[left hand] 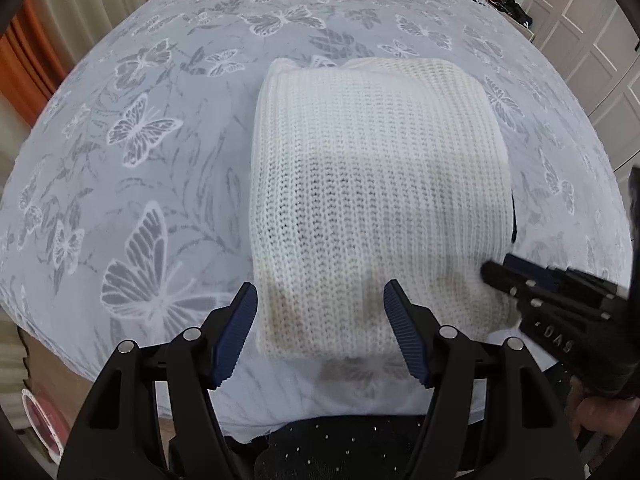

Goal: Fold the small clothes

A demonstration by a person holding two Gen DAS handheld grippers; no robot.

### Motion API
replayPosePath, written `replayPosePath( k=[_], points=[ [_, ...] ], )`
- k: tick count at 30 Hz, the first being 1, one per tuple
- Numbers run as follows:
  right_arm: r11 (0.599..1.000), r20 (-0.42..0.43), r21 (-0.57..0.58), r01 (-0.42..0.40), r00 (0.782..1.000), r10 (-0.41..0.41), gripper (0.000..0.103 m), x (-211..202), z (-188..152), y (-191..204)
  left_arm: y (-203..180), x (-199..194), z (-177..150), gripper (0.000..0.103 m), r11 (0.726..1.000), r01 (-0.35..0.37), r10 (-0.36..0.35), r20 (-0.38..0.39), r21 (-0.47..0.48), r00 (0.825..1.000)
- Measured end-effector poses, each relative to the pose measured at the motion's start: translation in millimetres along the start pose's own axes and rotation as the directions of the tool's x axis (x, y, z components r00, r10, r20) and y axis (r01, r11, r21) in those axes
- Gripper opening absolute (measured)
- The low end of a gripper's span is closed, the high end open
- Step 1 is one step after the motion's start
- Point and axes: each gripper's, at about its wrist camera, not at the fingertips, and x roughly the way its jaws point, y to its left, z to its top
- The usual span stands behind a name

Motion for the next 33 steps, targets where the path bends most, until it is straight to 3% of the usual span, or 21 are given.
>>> replayPosePath(
  k=[3,8,9,11,13,16,20,23,33],
  points=[
    [1.0,0.08,0.006,-0.029,0.996,0.029,0.024,-33,-3,3,-3,-11,-5,0.064,0.999,-0.035,0.035,0.025,0.018,0.999],
    [0.999,0.236,-0.023,0.042,0.971,-0.035,0.03,-85,-21,-3,-10,-36,-16,0.07,0.992,-0.118,0.114,0.106,0.034,0.988],
    [0.998,0.259,-0.018,0.054,0.965,-0.048,0.034,-92,-24,-8,-12,-42,-18,0.074,0.992,-0.122,0.118,0.129,0.028,0.985],
    [0.996,0.322,-0.004,0.086,0.943,-0.081,0.058,-107,-38,-16,-14,-55,-24,0.085,0.991,-0.132,0.129,0.182,0.006,0.975],
    [0.989,0.393,-0.002,0.145,0.91,-0.133,0.069,-116,-56,-24,-16,-65,-33,0.088,0.988,-0.152,0.152,0.232,-0.02,0.961],
    [0.974,0.419,-0.025,0.224,0.887,-0.193,0.073,-116,-71,-32,-22,-70,-43,0.088,0.991,-0.135,0.135,0.261,-0.016,0.956],
    [0.969,0.394,-0.02,0.245,0.893,-0.217,0.075,-109,-102,-49,-32,-73,-65,0.092,0.992,-0.126,0.128,0.277,-0.027,0.952],
    [0.97,0.365,0.012,0.241,0.902,-0.229,0.084,-102,-117,-57,-36,-70,-84,0.094,0.993,-0.103,0.117,0.273,-0.064,0.955],
    [0.975,0.332,0.079,0.21,0.916,-0.224,0.084,-101,-122,-55,-41,-77,-100,0.095,0.986,-0.148,0.164,0.283,-0.076,0.945]
  ],
)
